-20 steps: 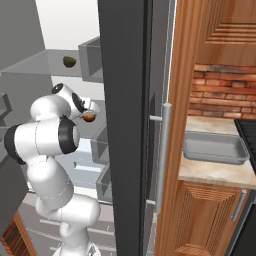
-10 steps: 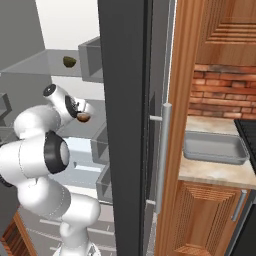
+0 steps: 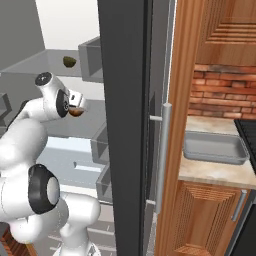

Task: Pick the kiwi and orange from the fridge and place them inside the tupperware on the counter.

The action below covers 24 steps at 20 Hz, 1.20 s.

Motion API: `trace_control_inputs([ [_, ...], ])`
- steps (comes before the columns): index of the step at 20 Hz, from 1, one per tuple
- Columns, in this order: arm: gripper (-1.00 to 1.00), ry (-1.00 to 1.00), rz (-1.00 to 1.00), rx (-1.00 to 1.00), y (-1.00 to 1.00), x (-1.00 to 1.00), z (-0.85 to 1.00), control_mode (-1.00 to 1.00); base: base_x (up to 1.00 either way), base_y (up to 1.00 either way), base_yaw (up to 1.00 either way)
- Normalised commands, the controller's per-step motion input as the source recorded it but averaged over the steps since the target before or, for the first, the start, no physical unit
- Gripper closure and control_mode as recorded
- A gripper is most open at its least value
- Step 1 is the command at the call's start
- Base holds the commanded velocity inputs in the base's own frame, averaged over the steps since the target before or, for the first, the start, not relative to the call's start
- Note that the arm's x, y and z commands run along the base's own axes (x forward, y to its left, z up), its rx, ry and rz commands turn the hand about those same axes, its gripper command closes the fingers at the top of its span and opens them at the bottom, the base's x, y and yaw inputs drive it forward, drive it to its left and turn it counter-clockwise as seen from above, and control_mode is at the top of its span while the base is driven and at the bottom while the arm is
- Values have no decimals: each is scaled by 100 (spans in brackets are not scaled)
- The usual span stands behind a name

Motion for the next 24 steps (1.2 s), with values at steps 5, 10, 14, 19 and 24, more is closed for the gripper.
trace_control_inputs([
  [5, 100, 0, 0, 3, 0, -73, 61, -100, 0, 0, 0],
  [10, 100, 6, 0, 3, 0, -80, 51, -100, 0, 0, 0],
  [14, 100, 1, 0, 0, 0, -79, 39, -100, 0, 0, 0],
  [19, 100, 0, 0, 0, 0, -77, 29, -100, 0, 0, 0],
  [24, 100, 0, 0, 0, -2, -72, 22, -100, 0, 0, 0],
])
